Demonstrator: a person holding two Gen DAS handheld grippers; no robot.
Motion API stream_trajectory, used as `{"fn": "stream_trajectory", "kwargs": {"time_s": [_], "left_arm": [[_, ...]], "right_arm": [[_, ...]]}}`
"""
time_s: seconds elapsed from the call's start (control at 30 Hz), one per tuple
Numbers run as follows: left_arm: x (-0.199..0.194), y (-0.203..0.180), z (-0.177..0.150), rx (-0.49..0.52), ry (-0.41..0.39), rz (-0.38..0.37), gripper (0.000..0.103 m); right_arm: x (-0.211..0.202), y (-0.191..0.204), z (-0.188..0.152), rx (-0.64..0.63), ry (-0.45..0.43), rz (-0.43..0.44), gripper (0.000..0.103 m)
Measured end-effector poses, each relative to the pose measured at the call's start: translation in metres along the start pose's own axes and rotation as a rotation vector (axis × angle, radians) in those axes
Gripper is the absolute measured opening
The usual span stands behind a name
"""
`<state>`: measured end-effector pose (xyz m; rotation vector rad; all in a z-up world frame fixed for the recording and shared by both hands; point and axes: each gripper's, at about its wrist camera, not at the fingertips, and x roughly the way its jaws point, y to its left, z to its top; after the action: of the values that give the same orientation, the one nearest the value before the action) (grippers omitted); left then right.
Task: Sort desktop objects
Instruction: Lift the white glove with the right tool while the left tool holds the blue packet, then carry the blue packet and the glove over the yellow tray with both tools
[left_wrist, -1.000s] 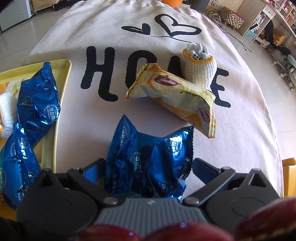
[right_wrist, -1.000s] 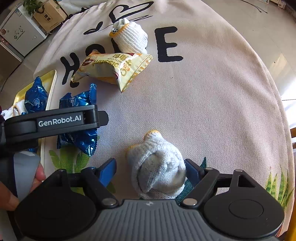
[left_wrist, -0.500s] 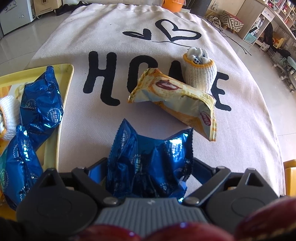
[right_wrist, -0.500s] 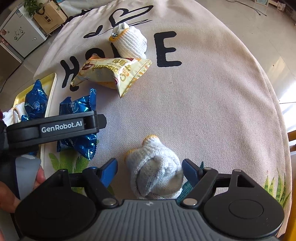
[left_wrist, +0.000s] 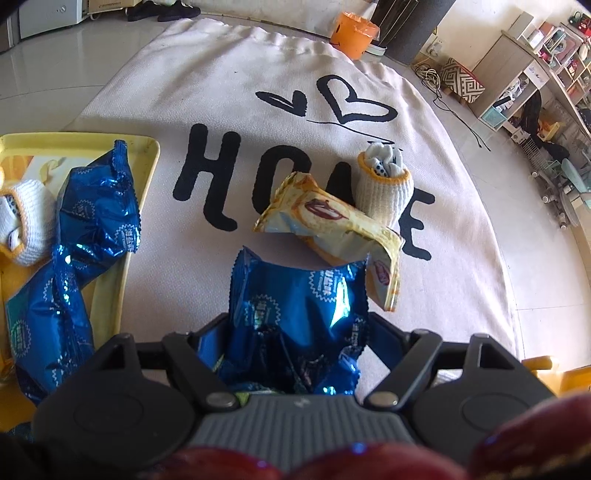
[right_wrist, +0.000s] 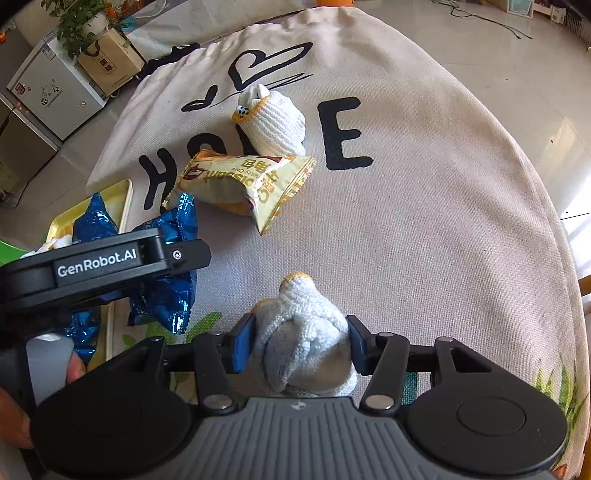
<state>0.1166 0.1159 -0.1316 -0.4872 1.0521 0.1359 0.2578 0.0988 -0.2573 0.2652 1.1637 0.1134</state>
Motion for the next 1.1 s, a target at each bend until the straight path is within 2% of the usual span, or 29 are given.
{"fn": "stream_trajectory", "kwargs": {"time_s": [0.37,0.7,0.9,1.1], "left_arm": [[-0.04,0.024,0.012,-0.056,-0.08,0.018,0.079],[-0.075,0.075,0.02,-0.129,-0.131,0.072,0.079],[-0.086,0.108,0.023,-0.187,-0.143,0.107,0.079],[-0.089,0.131,0.024,-0.24,-0.148,0.124,0.079]], "right_arm": [[-0.008,0.018,0.004,0.01,-0.026,0.108,0.052],[-0.007,0.062,0.0,-0.071,-0.035,0.265,0.052],[0.001,0.097,-0.008,-0.134,-0.008,0.338,0.052],[0.016,0.126,-0.019,-0.189,0.04,0.369,0.052]]}}
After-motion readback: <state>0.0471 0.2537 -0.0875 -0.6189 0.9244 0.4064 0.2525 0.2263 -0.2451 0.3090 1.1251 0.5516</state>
